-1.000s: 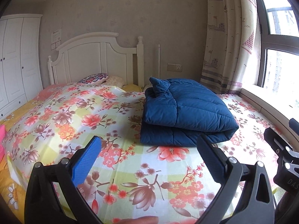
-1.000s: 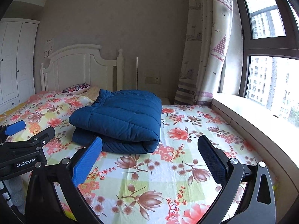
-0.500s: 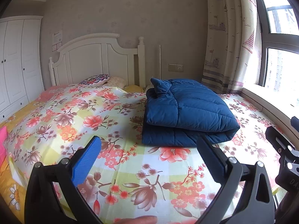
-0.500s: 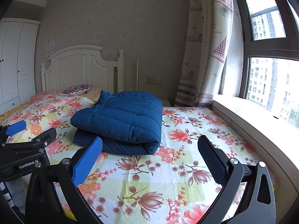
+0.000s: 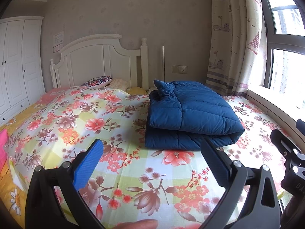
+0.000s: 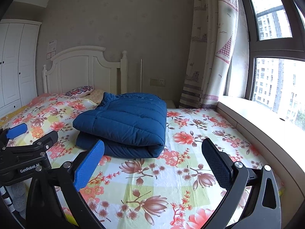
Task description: Fold large clothes
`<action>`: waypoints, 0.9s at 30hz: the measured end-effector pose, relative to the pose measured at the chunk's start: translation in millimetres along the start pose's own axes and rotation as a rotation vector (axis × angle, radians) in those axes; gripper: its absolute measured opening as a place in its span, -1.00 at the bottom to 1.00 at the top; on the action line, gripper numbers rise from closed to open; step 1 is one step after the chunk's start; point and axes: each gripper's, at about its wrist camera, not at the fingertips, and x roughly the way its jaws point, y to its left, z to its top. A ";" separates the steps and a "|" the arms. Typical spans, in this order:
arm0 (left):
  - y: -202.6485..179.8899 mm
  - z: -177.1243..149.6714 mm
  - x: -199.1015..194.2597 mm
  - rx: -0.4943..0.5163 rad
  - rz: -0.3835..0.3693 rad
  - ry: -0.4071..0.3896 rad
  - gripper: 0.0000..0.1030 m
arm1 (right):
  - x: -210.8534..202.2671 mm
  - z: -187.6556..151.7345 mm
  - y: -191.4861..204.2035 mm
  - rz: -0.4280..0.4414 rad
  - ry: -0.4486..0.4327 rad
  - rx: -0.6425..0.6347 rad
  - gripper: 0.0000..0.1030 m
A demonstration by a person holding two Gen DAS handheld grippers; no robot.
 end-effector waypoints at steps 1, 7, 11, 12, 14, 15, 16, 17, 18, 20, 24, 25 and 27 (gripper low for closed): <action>-0.1 -0.2 0.4 0.000 -0.001 0.000 0.96 | -0.4 0.0 0.1 -0.001 -0.001 0.001 0.91; 0.0 -0.2 0.5 0.000 -0.001 0.001 0.96 | -0.7 -0.2 1.4 -0.002 -0.002 0.003 0.91; 0.0 0.2 0.2 0.000 -0.001 -0.001 0.96 | -0.6 -0.3 1.2 -0.003 -0.001 0.004 0.91; 0.3 0.2 -0.2 0.000 -0.001 -0.003 0.96 | -0.5 -0.3 1.0 -0.002 -0.001 0.003 0.91; 1.0 0.3 -1.1 -0.001 0.000 -0.006 0.96 | -0.3 -0.8 2.3 -0.002 0.002 0.004 0.91; 1.5 0.2 -1.6 -0.001 0.000 -0.007 0.96 | -0.5 -1.2 2.0 -0.001 0.002 0.004 0.91; 1.7 0.0 -1.4 -0.001 0.002 -0.007 0.96 | -0.9 -1.3 2.5 0.000 0.001 0.003 0.91; 2.0 -0.1 -1.6 -0.001 0.003 -0.007 0.96 | -1.0 -1.5 2.7 0.000 0.001 0.003 0.91; 2.5 -0.1 -2.0 -0.002 0.003 -0.007 0.96 | -1.1 -1.5 3.1 0.000 0.001 0.002 0.91; 3.3 -0.2 -3.0 -0.003 0.006 -0.007 0.96 | -1.1 -1.7 3.3 0.000 0.002 0.003 0.91; 3.6 -0.1 -4.9 -0.002 0.008 -0.017 0.96 | -1.3 -2.6 4.2 0.003 0.006 0.002 0.91; 3.3 -0.1 -4.8 0.002 0.006 -0.018 0.96 | -0.9 -3.0 4.5 0.004 0.008 0.001 0.91; 2.1 0.0 -3.9 0.011 -0.004 -0.015 0.96 | 0.9 -3.9 5.3 0.006 0.015 -0.002 0.91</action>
